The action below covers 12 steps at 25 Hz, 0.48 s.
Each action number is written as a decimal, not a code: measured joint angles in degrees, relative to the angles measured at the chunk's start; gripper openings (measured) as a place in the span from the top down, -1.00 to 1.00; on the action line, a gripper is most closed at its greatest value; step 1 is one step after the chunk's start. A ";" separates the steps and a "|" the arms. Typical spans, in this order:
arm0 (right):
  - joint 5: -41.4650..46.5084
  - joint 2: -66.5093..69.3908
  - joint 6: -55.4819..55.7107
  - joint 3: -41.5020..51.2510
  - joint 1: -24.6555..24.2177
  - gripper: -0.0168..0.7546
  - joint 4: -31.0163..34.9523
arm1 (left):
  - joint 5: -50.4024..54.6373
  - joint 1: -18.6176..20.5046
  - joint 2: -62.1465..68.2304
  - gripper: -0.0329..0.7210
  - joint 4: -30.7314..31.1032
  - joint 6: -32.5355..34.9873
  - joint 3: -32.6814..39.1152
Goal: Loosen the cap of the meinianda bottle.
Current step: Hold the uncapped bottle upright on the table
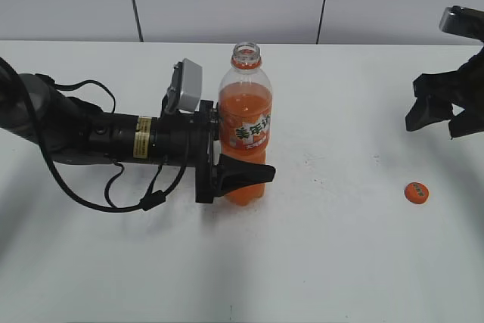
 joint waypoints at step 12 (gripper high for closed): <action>0.44 -3.09 0.10 -0.02 0.00 -0.40 0.16 | -0.06 0.00 -4.38 -0.65 2.58 -0.87 0.00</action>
